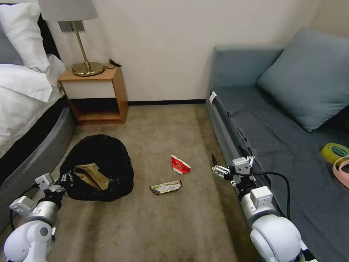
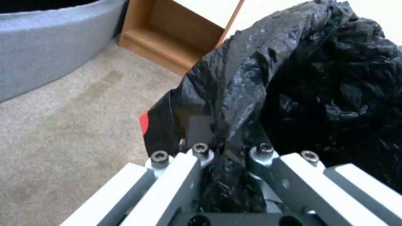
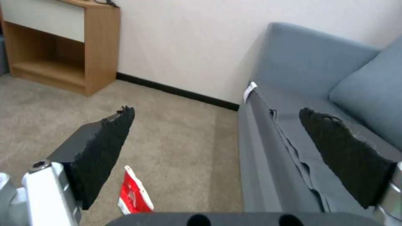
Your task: Pick up the trash bin, then pick up the garbage on the floor and place it into the trash bin.
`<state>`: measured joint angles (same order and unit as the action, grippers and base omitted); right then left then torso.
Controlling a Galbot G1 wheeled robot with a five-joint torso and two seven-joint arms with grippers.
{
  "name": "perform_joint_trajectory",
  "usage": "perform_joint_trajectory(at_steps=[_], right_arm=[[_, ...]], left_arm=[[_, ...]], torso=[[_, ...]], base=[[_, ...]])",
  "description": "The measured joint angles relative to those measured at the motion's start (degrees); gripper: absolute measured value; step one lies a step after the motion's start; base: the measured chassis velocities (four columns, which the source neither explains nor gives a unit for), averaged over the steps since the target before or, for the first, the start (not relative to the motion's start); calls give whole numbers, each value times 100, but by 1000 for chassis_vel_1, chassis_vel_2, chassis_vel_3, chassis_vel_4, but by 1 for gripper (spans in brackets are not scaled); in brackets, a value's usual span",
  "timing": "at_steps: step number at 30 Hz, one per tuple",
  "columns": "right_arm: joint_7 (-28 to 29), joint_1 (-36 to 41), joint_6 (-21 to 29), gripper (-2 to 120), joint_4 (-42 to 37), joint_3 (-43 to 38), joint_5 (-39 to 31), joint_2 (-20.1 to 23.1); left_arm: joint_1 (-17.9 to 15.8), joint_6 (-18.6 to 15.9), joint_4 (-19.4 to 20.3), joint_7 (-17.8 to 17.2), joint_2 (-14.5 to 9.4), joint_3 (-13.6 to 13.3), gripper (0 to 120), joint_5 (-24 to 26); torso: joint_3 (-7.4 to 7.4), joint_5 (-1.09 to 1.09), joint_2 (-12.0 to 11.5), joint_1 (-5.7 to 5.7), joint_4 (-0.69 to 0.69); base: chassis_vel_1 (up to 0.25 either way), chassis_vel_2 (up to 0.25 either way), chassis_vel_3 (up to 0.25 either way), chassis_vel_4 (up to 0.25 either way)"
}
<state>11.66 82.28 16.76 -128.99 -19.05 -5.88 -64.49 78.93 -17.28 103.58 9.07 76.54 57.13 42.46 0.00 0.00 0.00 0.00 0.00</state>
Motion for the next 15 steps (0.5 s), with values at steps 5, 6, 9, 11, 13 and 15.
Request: perform_joint_trajectory(at_steps=[5, 6, 9, 11, 13, 15], right_arm=[[-12, 11, -27, 100, 0, -3, 9, -24], [-13, 11, -31, 100, 0, -4, 12, -29], [-16, 12, -38, 100, 0, -5, 17, -37], [-19, 13, -49, 100, 2, -5, 18, -48], [-23, 17, -59, 100, 3, -5, 18, -57], [-30, 23, -84, 100, 15, -5, 21, -75]], left_arm=[[-19, 3, -40, 7, -7, 25, 4, 3], [-24, 5, -49, 9, -10, 32, 4, 7], [-36, 5, -58, 12, -12, 40, 4, 10], [-44, 5, -59, 12, -12, 46, 4, 12], [-48, 5, -61, 12, -12, 50, 4, 12], [-57, 6, -70, 13, -13, 67, 4, 12]], torso=[[0, 0, 0, 0, 0], [0, 0, 0, 0, 0], [0, 0, 0, 0, 0], [0, 0, 0, 0, 0], [0, 0, 0, 0, 0], [0, 0, 0, 0, 0]], base=[[0, 0, 0, 0], [0, 0, 0, 0], [0, 0, 0, 0], [0, 0, 0, 0], [0, 0, 0, 0], [0, 0, 0, 0]])
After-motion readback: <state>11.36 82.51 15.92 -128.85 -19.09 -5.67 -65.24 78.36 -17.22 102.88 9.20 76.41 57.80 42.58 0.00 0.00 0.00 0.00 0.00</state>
